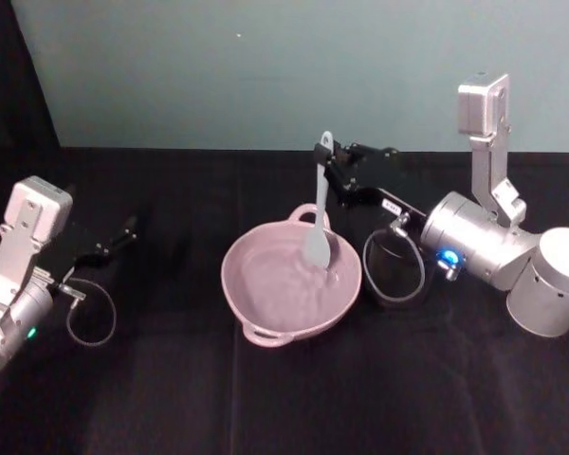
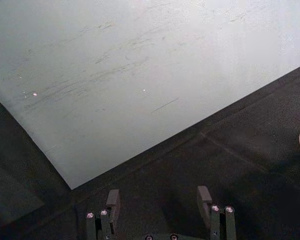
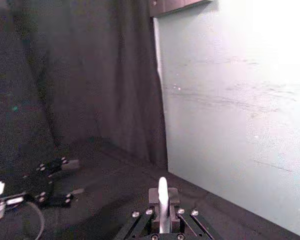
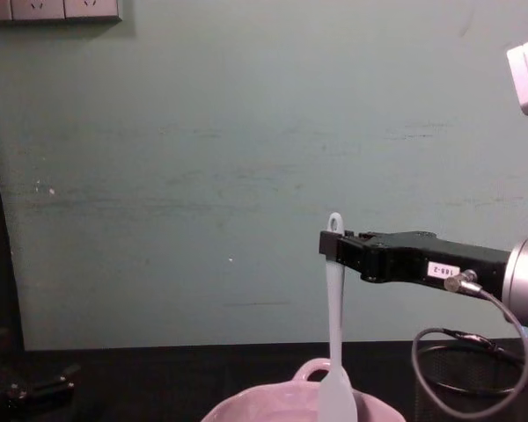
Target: Use the one hand to pick up the spoon and stir the clear water in the bowl.
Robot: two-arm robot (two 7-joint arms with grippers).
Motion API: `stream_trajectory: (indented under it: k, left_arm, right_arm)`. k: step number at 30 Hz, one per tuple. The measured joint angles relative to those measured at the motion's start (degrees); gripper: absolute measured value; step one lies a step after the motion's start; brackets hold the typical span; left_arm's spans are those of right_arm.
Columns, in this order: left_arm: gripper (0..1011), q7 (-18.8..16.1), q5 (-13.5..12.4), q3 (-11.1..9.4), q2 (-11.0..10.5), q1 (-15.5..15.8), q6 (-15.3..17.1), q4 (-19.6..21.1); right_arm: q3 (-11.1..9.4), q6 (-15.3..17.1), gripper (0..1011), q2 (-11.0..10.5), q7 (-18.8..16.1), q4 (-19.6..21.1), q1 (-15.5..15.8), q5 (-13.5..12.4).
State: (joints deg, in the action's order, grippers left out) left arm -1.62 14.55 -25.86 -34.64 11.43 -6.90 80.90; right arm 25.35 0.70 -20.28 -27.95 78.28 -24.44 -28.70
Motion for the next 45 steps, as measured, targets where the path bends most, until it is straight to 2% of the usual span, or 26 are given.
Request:
stream_trajectory:
  k: [7,12,14,18,25,31,39,45]
  left_arm:
    - [1011,0.00,0.00,0.00,0.00,0.00,0.00,0.00]
    - [1011,0.00,0.00,0.00,0.00,0.00,0.00,0.00]
    - [1011,0.00,0.00,0.00,0.00,0.00,0.00,0.00]
    - [1011,0.00,0.00,0.00,0.00,0.00,0.00,0.00]
    - [1011,0.00,0.00,0.00,0.00,0.00,0.00,0.00]
    - [1011,0.00,0.00,0.00,0.00,0.00,0.00,0.00]
    - [1011,0.00,0.00,0.00,0.00,0.00,0.00,0.00]
    - [1011,0.00,0.00,0.00,0.00,0.00,0.00,0.00]
  right_arm:
    - [1.36,0.73,110,-0.77,-0.06,3.90,1.90,1.10]
    - [2.82,0.99,110,-0.14,-0.88,5.15,2.70,1.23]
    - [3.05,1.01,110,0.06,-1.00,5.20,2.73,1.19]
    - [4.69,1.04,110,1.76,-2.04,4.87,2.28,0.67]
    - [5.39,0.34,110,3.54,-2.38,1.92,0.04,0.36]
    - [4.88,-0.73,110,4.81,-2.35,-2.05,-2.14,0.07]
    - [2.29,-2.52,110,5.59,-1.33,-7.77,-3.99,-0.63]
    - [0.05,-2.83,110,4.32,0.02,-7.53,-3.29,-0.70]
